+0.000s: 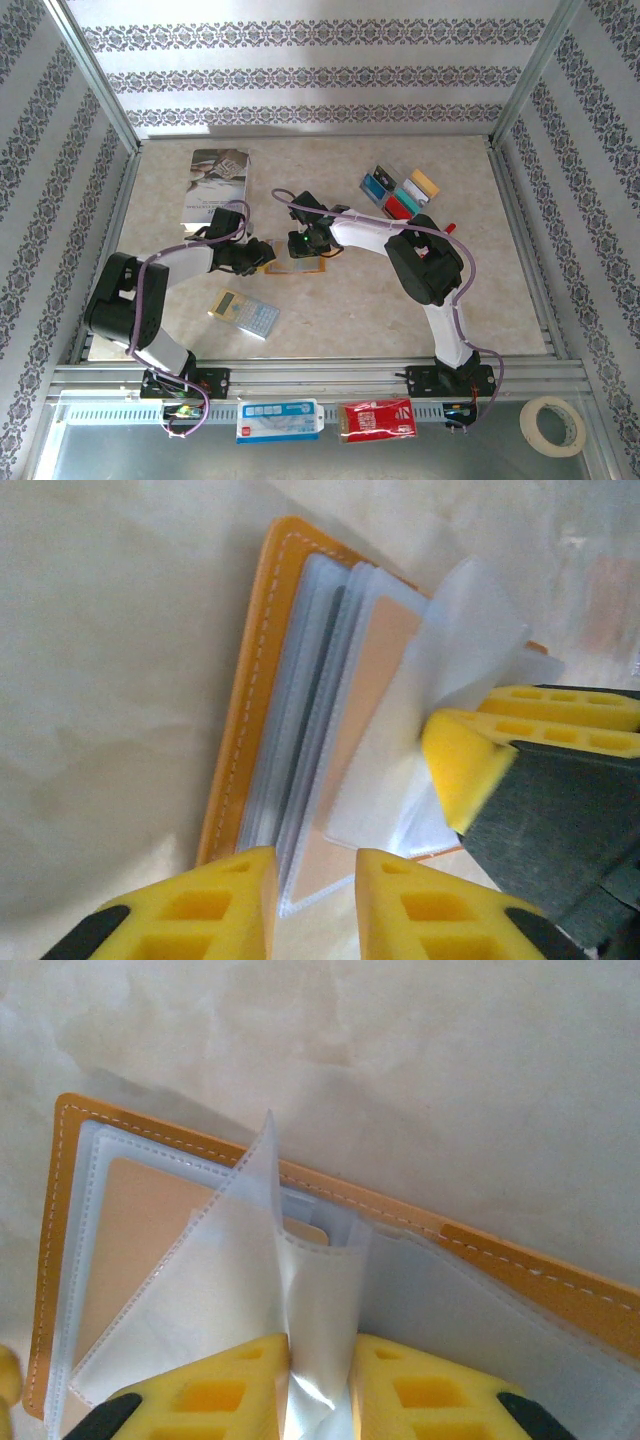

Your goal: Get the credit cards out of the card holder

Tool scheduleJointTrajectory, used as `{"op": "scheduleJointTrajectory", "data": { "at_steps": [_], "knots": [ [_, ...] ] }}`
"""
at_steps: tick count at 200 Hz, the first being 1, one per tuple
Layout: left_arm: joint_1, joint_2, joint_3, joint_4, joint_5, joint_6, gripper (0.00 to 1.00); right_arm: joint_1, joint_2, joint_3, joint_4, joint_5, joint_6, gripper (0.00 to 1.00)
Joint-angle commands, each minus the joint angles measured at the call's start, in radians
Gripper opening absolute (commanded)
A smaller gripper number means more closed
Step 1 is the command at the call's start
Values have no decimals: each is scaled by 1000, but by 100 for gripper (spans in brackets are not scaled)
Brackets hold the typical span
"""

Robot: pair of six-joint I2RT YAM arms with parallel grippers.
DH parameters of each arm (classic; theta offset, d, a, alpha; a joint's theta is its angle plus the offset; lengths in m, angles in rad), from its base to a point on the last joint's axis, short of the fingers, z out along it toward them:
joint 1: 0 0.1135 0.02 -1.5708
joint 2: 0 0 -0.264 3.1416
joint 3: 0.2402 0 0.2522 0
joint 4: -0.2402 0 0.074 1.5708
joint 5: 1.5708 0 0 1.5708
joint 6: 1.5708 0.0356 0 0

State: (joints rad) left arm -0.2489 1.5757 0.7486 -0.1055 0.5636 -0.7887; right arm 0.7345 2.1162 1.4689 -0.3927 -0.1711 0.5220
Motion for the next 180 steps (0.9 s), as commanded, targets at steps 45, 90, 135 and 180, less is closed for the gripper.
{"op": "scheduleJointTrajectory", "data": {
  "at_steps": [45,90,135,180],
  "knots": [
    [-45,-3,9,34,14,-43,23,-10,11,-32,-17,2,14,25],
    [-45,29,15,7,-31,-35,24,-13,7,-39,-14,1,17,25],
    [-47,56,13,45,6,-47,25,-15,8,-38,-11,-2,15,25],
    [-51,79,34,60,23,-41,25,-18,3,-42,-11,-6,12,25]
  ]
}}
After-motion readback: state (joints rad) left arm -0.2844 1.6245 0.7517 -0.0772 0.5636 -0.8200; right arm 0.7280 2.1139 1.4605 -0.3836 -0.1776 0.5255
